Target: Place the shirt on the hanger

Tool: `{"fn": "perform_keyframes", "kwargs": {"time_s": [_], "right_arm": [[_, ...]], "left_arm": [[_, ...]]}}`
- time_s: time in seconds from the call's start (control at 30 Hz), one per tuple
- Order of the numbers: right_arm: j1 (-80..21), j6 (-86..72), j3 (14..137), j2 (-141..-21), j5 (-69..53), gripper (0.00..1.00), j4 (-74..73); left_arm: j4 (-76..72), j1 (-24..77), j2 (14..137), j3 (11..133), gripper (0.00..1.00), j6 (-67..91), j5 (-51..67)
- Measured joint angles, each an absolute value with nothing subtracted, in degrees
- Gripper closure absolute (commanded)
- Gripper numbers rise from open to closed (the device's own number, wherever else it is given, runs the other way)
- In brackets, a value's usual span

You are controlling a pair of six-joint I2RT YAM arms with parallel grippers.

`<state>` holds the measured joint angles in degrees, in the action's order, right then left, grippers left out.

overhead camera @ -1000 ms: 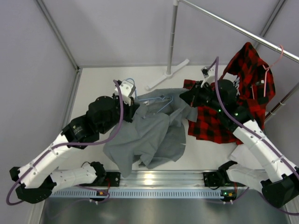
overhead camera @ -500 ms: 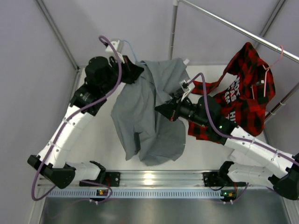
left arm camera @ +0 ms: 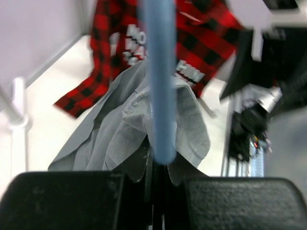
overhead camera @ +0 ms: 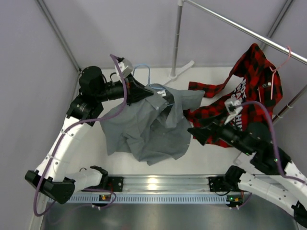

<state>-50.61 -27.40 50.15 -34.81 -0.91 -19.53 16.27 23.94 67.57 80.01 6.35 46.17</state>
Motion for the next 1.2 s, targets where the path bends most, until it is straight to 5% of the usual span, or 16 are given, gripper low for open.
{"fn": "perform_keyframes", "kwargs": {"time_s": [0.1, 0.13, 0.3, 0.57, 0.63, 1.0, 1.2], "right_arm": [[-50.6, -24.0, 53.7, -27.1, -2.0, 0.21, -28.3], [-50.6, -22.5, 56.4, -27.2, -3.6, 0.15, -30.5], [-50.6, -15.2, 70.1, -36.1, -9.7, 0.13, -38.7], [-50.6, -6.8, 78.9, -50.3, -17.5, 0.38, -38.1], [-50.6, -6.3, 79.5, -52.7, -19.4, 0.45, -36.8], [-50.5, -8.0, 76.8, -55.1, -28.4, 0.45, -23.6], [-50.7, -9.6, 68.8, -47.5, -16.6, 0.37, -20.5]], "left_arm": [[17.0, 24.2, 66.2, 79.9, 1.00, 2.7, 54.0], [17.0, 24.8, 66.0, 79.8, 1.00, 2.1, 55.5], [17.5, 29.5, 66.0, 77.1, 1.00, 0.5, 56.8], [18.3, 41.7, 67.5, 74.0, 1.00, -2.2, 61.5], [18.3, 43.5, 67.7, 73.9, 1.00, -2.7, 62.6], [18.3, 46.7, 71.8, 73.9, 1.00, -3.1, 64.1], [18.3, 46.7, 72.4, 73.9, 1.00, -3.0, 62.8]]}}
